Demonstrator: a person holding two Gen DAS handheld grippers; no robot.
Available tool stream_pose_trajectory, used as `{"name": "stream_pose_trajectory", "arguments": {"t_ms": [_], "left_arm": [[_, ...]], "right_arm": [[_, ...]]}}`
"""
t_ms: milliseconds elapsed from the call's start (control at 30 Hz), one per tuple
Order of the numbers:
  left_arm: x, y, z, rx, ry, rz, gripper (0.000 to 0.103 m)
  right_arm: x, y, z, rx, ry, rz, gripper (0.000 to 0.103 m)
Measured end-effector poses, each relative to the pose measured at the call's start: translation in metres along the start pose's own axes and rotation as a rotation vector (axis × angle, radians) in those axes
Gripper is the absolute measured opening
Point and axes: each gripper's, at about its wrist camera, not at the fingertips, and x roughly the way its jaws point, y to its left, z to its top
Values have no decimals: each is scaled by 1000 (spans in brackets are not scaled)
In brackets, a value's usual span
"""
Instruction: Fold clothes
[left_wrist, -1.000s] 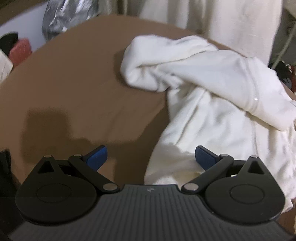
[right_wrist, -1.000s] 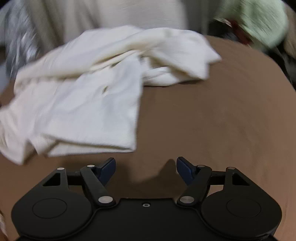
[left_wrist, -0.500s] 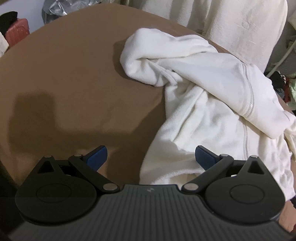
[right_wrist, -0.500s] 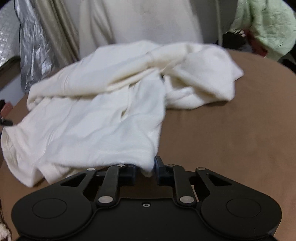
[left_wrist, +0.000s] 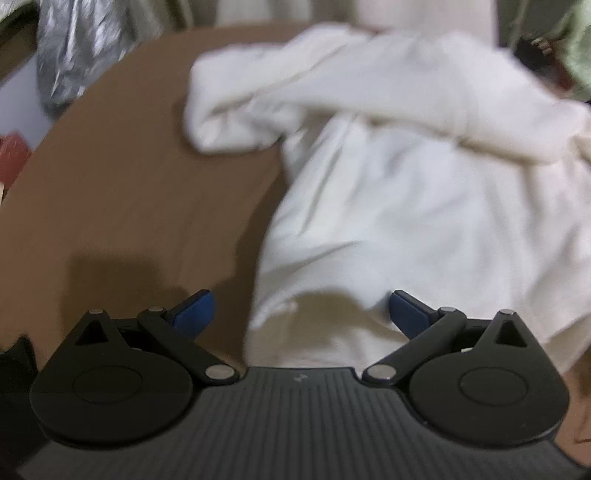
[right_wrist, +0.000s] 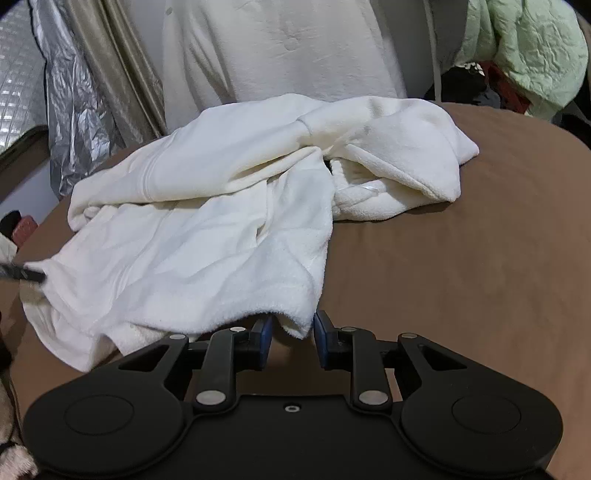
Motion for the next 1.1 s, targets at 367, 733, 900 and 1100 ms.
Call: {"name": "stream_pose_trajectory", "arguments": {"t_ms": [367, 733, 900, 1100], "left_arm": [[22, 14, -2, -71, 50, -2, 103], [27, -8, -4, -2, 16, -46, 43], [-2, -4, -4, -68, -143, -158, 21], [8, -12, -1, -10, -129, 22, 21]], "right_arm": [[-8, 14, -4, -27, -19, 17, 40], [13, 9, 5, 24, -28, -6, 35], [-6, 24, 8, -69, -127, -32, 12], [-18, 19, 15, -76, -197, -141, 8]]}}
